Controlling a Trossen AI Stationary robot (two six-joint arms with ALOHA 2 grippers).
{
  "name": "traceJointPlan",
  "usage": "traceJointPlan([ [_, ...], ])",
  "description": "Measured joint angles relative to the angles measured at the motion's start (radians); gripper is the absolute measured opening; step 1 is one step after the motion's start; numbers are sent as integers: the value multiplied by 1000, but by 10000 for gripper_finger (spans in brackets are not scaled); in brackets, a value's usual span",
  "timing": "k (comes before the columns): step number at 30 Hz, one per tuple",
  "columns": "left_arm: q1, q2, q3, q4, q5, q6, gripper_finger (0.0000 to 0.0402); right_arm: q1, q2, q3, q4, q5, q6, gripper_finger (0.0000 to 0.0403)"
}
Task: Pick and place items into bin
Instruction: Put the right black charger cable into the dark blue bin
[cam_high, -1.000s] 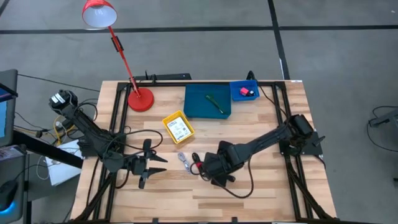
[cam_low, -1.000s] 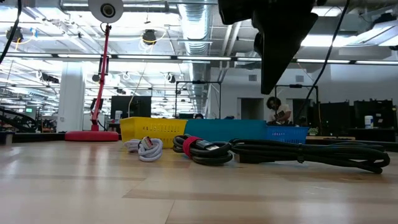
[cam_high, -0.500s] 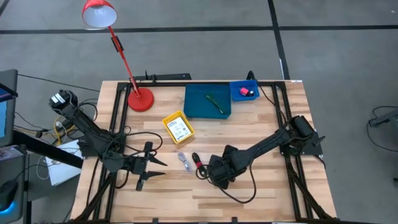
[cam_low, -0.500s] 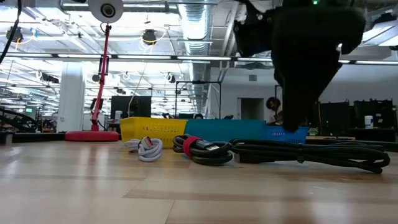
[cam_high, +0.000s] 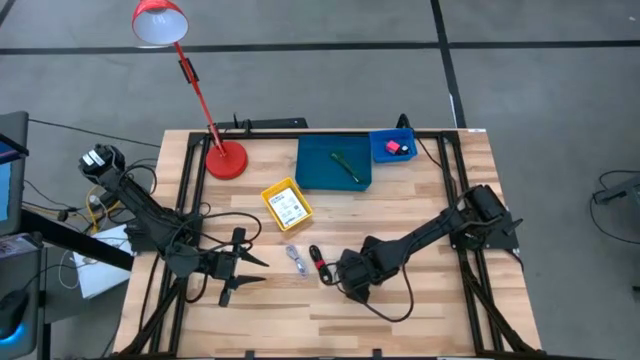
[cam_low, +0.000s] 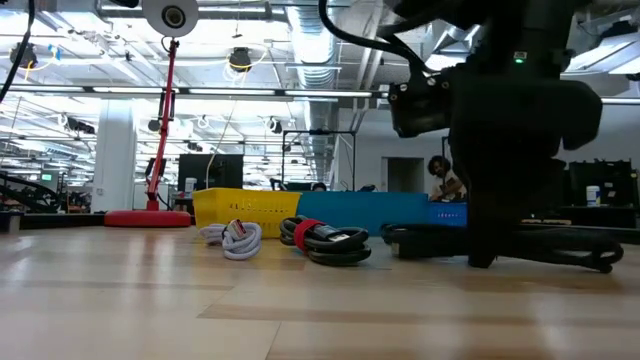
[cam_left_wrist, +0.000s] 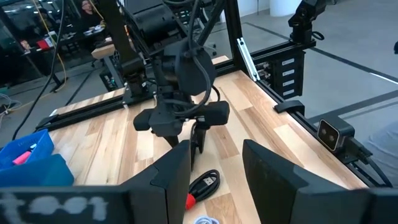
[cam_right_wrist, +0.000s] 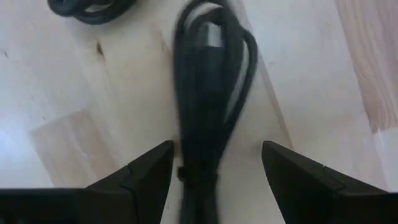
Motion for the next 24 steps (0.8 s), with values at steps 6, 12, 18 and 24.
traceJointPlan([
  [6, 0, 0, 0, 0, 0, -2, 137, -10, -7, -61, 71, 9, 57, 228],
  [12, 0, 0, 0, 0, 0, -5, 137, 8, -4, -72, 107, 108, 130, 149],
  [18, 0, 0, 0, 0, 22, -6, 137, 25, 2, -75, 183, 246, 173, 37],
  [24, 0, 0, 0, 0, 23, -6, 137, -13, 6, -48, 169, 417, 152, 40],
])
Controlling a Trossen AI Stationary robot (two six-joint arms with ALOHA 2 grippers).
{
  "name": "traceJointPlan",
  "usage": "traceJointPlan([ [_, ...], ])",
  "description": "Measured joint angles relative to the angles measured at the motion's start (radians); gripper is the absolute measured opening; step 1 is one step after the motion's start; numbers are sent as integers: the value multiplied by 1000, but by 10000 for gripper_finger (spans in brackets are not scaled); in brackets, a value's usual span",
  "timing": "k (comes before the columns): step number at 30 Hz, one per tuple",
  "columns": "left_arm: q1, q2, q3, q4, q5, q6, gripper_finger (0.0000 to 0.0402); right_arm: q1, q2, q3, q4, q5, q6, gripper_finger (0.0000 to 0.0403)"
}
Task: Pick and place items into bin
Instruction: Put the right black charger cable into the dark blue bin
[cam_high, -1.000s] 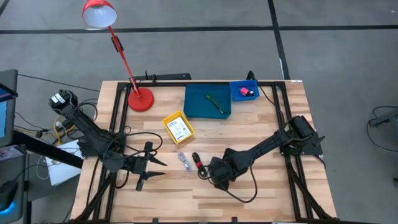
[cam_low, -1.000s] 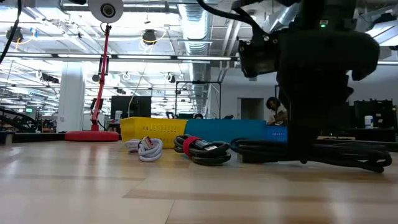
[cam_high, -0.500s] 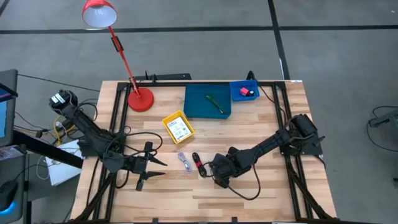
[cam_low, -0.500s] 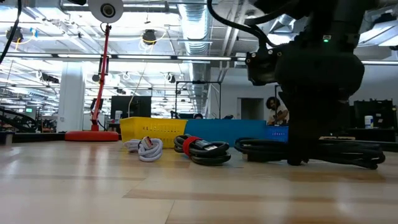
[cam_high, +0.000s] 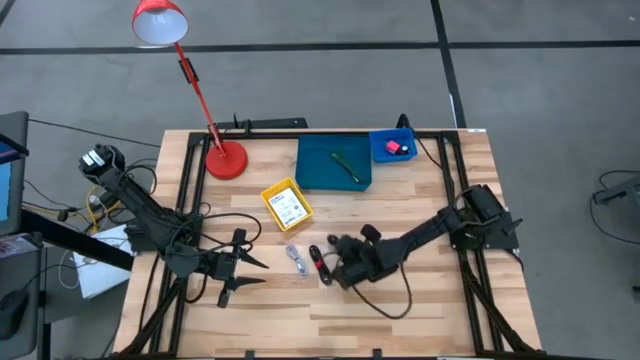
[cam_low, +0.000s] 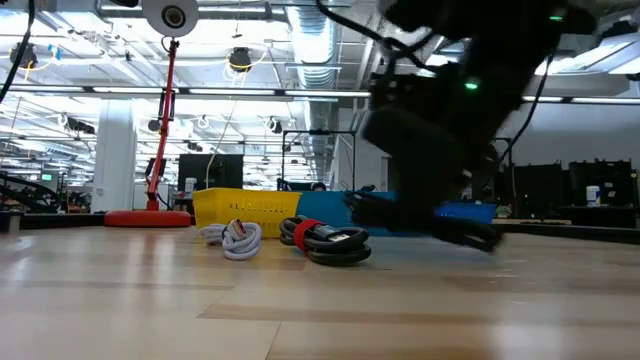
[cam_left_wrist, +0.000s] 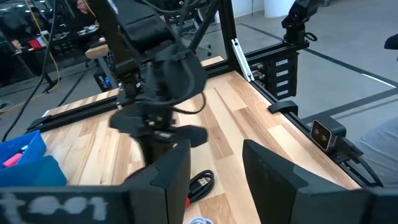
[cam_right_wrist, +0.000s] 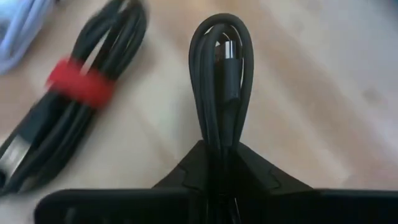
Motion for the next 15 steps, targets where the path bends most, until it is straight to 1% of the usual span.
traceJointPlan([
  [2, 0, 0, 0, 0, 0, 0, 137, -26, -1, 35, -42, 12, -44, 44],
  [5, 0, 0, 0, 0, 0, -1, 137, -71, -2, 114, -136, 12, -146, 39],
  [11, 0, 0, 0, 0, 0, -7, 137, -179, -4, 320, -372, 70, -367, 39],
  [15, 0, 0, 0, -1, 0, -7, 137, -270, -6, 448, -486, 66, -550, 39],
])
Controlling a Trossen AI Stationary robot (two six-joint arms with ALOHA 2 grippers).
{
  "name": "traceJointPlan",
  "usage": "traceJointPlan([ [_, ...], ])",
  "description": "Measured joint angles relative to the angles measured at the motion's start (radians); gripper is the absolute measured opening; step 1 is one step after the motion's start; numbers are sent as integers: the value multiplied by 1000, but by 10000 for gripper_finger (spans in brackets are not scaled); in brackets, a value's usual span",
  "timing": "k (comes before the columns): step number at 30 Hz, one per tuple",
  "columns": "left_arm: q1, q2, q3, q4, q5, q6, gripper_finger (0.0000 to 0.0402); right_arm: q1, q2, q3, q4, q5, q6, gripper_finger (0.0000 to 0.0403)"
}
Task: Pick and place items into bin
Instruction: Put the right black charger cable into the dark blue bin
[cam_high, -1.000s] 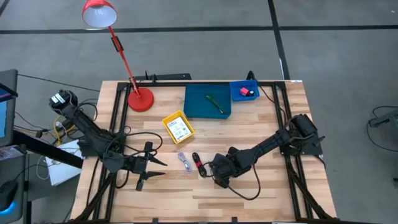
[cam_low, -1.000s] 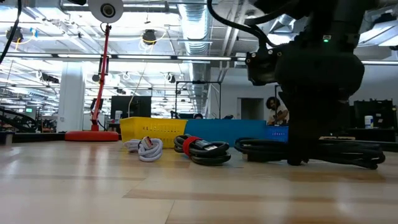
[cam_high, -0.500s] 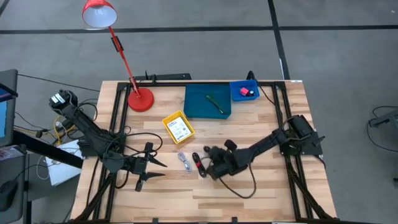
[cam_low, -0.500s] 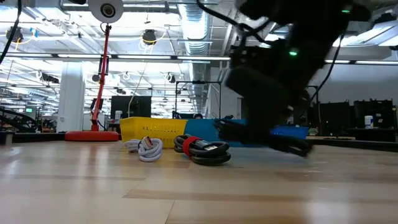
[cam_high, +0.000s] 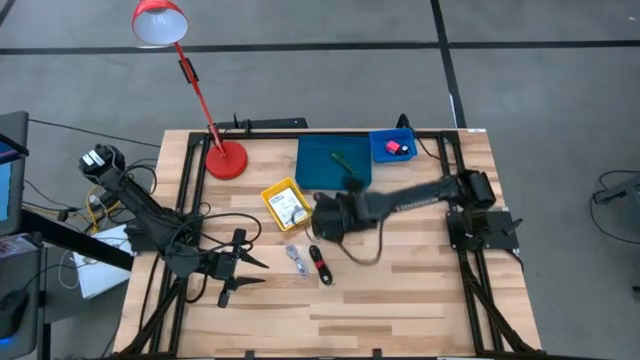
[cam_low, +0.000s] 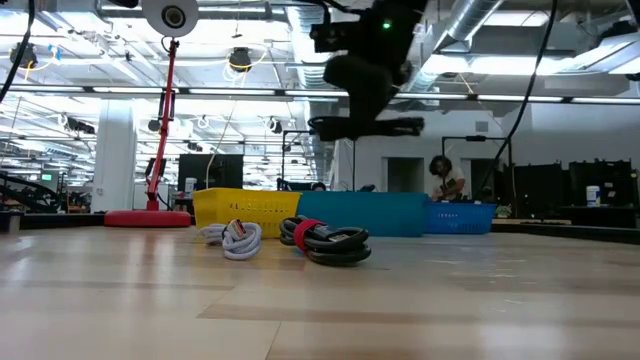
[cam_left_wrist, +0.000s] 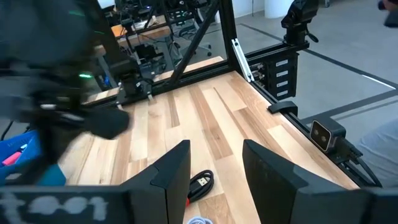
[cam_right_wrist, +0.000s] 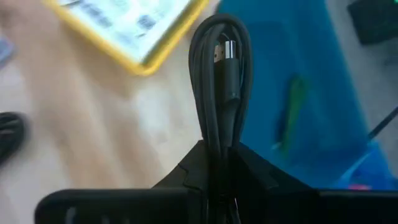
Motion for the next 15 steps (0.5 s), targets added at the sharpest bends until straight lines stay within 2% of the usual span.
traceJointPlan([
  [5, 0, 0, 0, -12, 0, 0, 137, -134, -2, 63, -41, -15, -202, 45],
  [9, 0, 0, 0, -12, 0, 0, 137, -241, -2, 63, -42, -90, -334, 43],
  [15, 0, 0, 0, -12, 0, -1, 137, -359, 2, 63, -8, -145, -395, 74],
])
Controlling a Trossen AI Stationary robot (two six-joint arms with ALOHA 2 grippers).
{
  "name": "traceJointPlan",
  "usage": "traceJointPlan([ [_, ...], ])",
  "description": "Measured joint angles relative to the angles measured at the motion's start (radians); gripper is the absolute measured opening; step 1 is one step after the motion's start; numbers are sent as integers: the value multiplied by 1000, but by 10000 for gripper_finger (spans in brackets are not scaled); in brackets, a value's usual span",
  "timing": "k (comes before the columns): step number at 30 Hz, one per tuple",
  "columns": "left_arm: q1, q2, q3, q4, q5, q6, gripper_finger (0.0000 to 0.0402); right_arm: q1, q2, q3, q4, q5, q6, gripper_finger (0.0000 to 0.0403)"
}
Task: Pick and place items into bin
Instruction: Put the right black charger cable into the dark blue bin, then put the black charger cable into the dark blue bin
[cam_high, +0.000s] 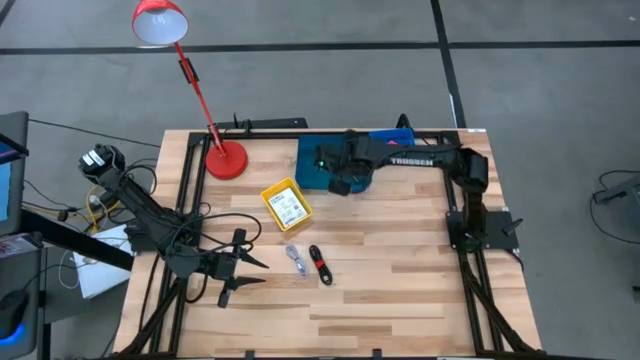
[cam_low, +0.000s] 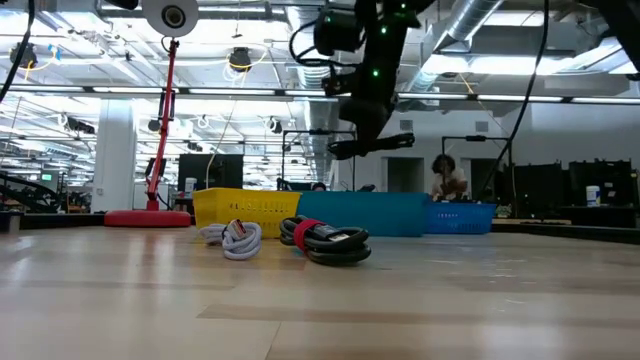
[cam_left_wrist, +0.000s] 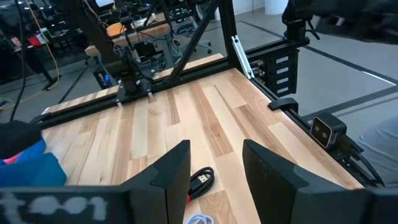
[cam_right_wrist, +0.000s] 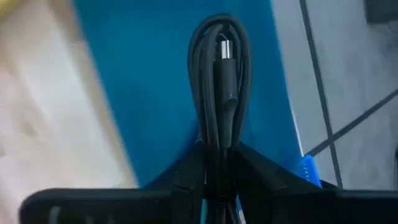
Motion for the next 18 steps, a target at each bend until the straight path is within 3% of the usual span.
traceJointPlan([
  [11, 0, 0, 0, -4, 0, -8, 137, -55, 0, 0, 73, -7, 24, 136],
  [18, 0, 0, 0, -51, 0, -56, 137, 23, -3, 0, -161, 2, 107, 147],
])
